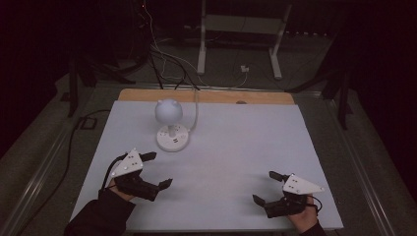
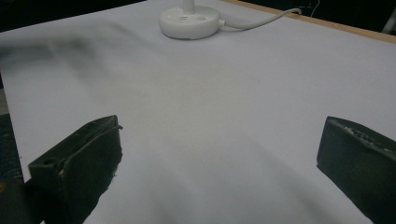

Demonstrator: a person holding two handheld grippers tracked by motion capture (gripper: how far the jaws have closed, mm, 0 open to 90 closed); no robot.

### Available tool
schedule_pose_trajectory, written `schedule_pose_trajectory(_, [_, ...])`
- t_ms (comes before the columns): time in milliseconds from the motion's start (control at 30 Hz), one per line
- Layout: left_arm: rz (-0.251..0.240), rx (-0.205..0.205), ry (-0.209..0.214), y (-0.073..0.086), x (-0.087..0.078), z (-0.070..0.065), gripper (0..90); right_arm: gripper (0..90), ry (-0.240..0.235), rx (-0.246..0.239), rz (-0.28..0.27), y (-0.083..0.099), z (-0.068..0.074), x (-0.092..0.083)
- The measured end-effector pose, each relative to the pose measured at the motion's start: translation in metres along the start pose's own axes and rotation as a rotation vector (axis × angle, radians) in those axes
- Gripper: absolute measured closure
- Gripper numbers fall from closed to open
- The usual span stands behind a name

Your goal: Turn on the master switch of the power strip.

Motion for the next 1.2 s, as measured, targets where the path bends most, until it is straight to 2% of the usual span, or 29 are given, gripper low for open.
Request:
schedule_pose_trajectory(333, [-0.005, 0.022, 0.0, -0.013, 0.011, 0.0, 0.2, 0.0, -0.004, 0.003, 0.001, 0.0, 0.0, 0.0])
schedule_pose_trajectory(567, [0.01, 0.037, -0.034, -0.021, 0.02, 0.001, 0.2, 0.0, -0.006, 0.005, 0.002, 0.0, 0.001, 0.0])
schedule_pose_trajectory(767, [-0.009, 0.011, -0.042, -0.031, 0.027, 0.005, 0.2, 0.0, -0.008, 0.007, 0.001, 0.0, 0.001, 0.0])
schedule_pose_trajectory(867, [-0.003, 0.027, -0.052, -0.034, 0.032, 0.005, 0.2, 0.0, -0.009, 0.005, -0.002, 0.0, 0.001, 0.0])
schedule_pose_trajectory(1200, [-0.012, 0.019, -0.096, -0.044, 0.047, 0.011, 0.2, 0.0, -0.011, 0.012, -0.003, 0.0, 0.001, -0.001])
Point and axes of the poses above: each handheld gripper's, and its own axes: x roughly forward along the jaws, y roughly out of its underside, z roughly to its left, the point moved 6 cm from there along x, roughly forward along the jaws, and after that the axes turned 6 degrees about -y, right-handed, at the moved point
